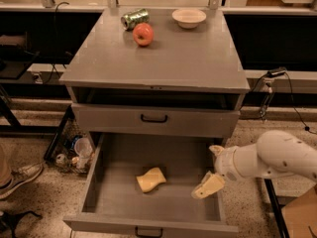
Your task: Pick sponge from middle drawer and place on counter
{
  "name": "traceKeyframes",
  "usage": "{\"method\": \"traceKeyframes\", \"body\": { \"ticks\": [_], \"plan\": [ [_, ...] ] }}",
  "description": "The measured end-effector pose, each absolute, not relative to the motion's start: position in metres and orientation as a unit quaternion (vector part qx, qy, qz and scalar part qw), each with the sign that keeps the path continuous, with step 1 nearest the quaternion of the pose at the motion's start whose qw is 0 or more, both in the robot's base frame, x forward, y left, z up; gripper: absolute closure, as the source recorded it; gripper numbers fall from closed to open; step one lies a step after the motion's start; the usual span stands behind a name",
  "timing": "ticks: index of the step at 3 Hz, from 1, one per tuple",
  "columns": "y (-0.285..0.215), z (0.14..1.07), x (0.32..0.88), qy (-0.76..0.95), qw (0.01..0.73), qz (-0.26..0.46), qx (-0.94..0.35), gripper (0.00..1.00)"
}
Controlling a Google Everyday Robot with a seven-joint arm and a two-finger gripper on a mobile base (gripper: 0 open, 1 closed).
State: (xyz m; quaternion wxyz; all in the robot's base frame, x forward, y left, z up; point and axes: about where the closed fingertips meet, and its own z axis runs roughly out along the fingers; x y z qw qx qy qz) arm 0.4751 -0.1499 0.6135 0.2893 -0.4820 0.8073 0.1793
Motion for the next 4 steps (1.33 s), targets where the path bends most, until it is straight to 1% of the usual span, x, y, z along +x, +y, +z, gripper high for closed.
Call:
{"method": "traceKeyframes", "body": {
  "ticks": [1,3,4],
  "plan": [
    [-0.125,0.569,0.508,0.806,0.314,0.154,-0.477,0.00],
    [-0.123,0.559,0.510,0.804,0.313,0.148,-0.483,0.00],
    [-0.115,0.534,0.520,0.791,0.316,0.135,-0.507,0.00]
  ]
}}
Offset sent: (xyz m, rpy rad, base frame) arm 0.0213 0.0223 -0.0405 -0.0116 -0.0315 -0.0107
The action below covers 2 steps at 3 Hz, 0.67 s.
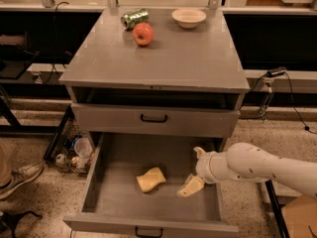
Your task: Pick sponge from middle drawer and place on counter
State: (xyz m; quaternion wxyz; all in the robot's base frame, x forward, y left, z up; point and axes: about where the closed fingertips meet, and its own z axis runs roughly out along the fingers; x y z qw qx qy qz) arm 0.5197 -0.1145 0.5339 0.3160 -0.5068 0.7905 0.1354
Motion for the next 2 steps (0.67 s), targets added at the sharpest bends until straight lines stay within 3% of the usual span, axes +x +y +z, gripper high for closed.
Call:
{"method": "traceKeyframes", "body": {
  "ticks": [2],
  "plan": [
    [-0.064,0.451,0.551,0.749,0.295,0.136,-0.578,0.00]
  ]
}}
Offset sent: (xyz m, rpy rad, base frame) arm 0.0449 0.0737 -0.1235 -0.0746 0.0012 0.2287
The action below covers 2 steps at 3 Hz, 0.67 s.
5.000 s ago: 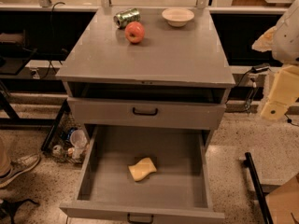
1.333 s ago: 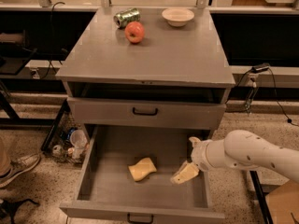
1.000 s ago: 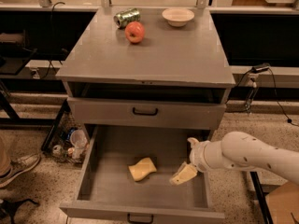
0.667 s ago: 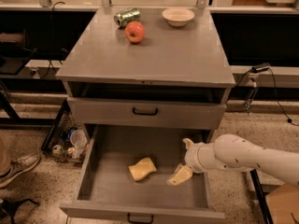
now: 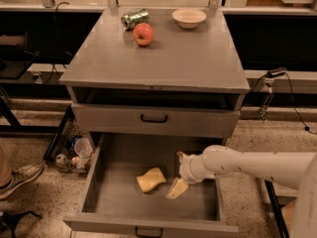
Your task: Pick sponge from middle drawer and place on counter
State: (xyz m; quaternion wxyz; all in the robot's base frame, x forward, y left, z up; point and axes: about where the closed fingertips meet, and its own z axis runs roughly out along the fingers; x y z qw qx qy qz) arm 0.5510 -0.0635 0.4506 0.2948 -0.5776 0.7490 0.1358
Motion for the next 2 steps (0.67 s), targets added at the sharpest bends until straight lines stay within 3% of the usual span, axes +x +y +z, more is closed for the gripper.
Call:
{"method": "traceKeyframes", "body": {
  "ticks": [2],
  "plan": [
    [-0.019,0.398,0.560,0.723,0.273,0.167,-0.613,0.00]
  ]
}}
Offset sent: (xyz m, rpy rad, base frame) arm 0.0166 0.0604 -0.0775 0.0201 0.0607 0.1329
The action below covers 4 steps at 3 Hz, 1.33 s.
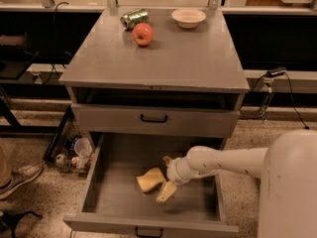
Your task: Pick sponge from middle drawer and place on counter
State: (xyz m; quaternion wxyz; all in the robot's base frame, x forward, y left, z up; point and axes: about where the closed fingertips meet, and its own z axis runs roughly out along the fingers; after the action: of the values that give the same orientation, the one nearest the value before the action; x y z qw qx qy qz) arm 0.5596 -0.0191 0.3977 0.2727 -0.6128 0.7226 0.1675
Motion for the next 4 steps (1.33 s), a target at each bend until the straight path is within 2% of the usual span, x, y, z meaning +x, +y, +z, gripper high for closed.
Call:
{"method": "traceKeyframes", "body": {
  "ticks": [3,4],
  "plan": [
    [0.011,0.366,0.577,0.725,0.273,0.197,-0.601,0.01],
    [0.016,0.363,0.581,0.724,0.274,0.205,-0.599,0.19]
  ]
}}
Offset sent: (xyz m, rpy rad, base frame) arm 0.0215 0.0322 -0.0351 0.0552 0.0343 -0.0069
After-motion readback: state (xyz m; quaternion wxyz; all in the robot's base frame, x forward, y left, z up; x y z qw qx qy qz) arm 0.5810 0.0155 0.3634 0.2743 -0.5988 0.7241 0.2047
